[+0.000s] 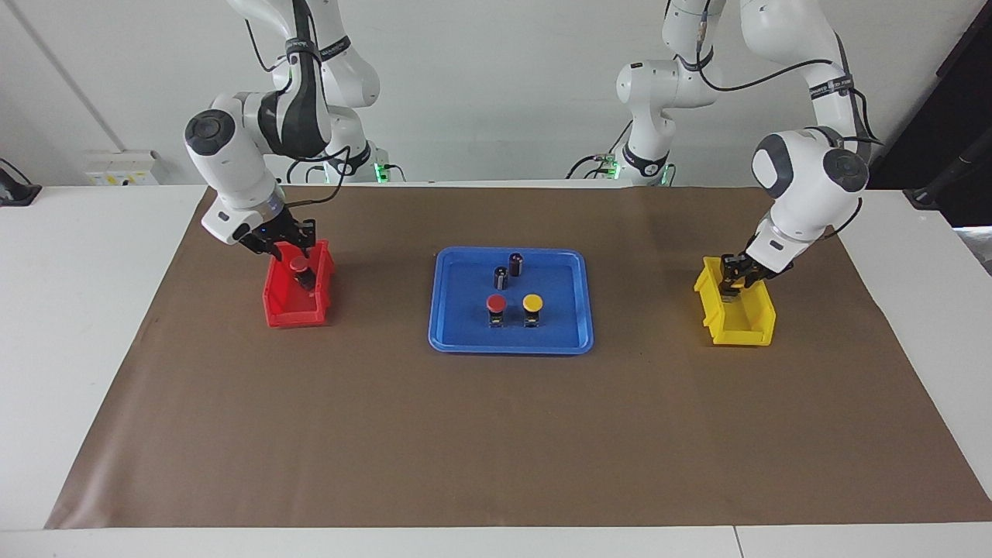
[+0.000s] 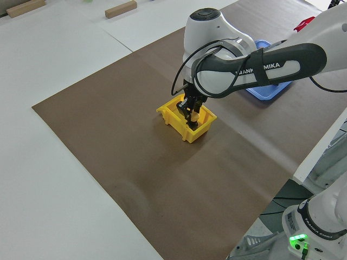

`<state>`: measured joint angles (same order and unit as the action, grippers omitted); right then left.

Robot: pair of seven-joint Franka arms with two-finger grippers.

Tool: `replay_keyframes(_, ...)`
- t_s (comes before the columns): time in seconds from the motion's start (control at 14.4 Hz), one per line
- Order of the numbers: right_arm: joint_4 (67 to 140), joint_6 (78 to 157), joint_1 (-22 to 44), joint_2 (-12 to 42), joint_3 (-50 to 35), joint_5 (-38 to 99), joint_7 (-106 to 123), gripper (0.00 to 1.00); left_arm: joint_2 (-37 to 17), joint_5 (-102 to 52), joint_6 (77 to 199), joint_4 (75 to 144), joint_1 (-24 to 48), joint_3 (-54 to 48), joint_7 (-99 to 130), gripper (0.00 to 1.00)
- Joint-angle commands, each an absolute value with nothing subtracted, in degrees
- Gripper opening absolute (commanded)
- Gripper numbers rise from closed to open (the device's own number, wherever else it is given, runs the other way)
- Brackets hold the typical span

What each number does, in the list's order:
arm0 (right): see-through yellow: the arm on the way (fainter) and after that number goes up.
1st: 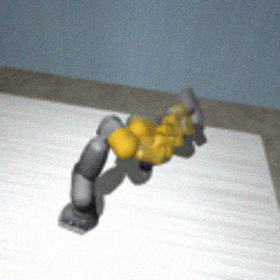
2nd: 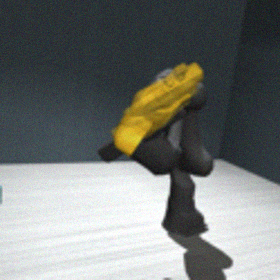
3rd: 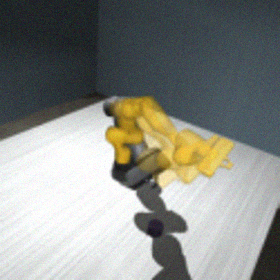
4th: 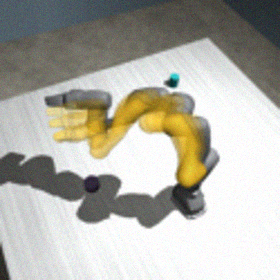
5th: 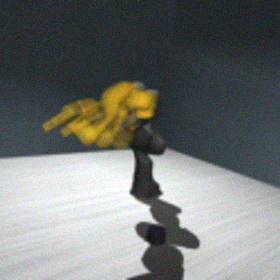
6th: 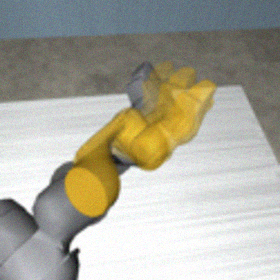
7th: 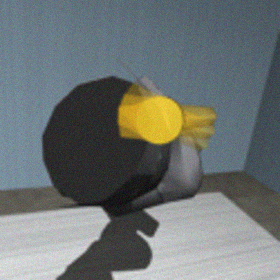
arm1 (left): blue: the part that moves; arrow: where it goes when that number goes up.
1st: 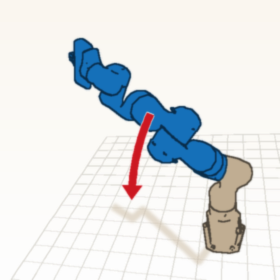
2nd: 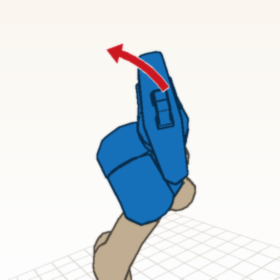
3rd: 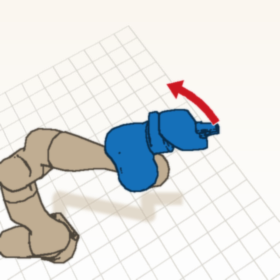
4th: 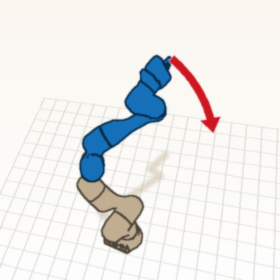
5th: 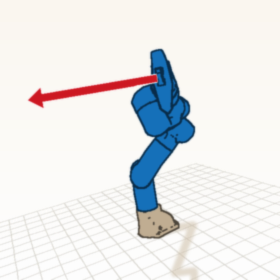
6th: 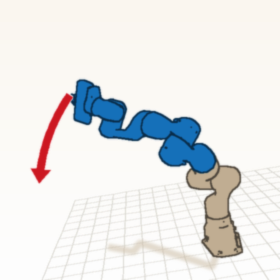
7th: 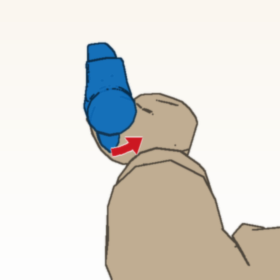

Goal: Sort red and yellow buttons by color
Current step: 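Release the buttons into the bins and lift both grippers away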

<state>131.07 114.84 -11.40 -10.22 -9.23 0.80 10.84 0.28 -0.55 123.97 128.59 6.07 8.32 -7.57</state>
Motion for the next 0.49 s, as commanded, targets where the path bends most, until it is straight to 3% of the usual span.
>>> replay_keyframes(0.0, 123.08, 111.19, -7.94, -7.93, -9.67, 3.15, 9.95, 0.56, 0.97, -1.93, 124.55, 129.21, 5.80, 8.26, -8.26, 0.32)
replay_keyframes(0.21, 112.79, 108.10, 1.02, -2.92, -9.67, 3.43, -4.17, 0.56, 0.62, -2.37, 123.14, 127.71, 5.89, 8.26, -8.35, 0.42)
replay_keyframes(0.42, 101.73, 108.80, 10.68, 5.06, -9.67, 3.43, -18.93, 0.66, 0.61, -2.37, 123.05, 127.62, 5.89, 8.26, -8.26, 0.53)
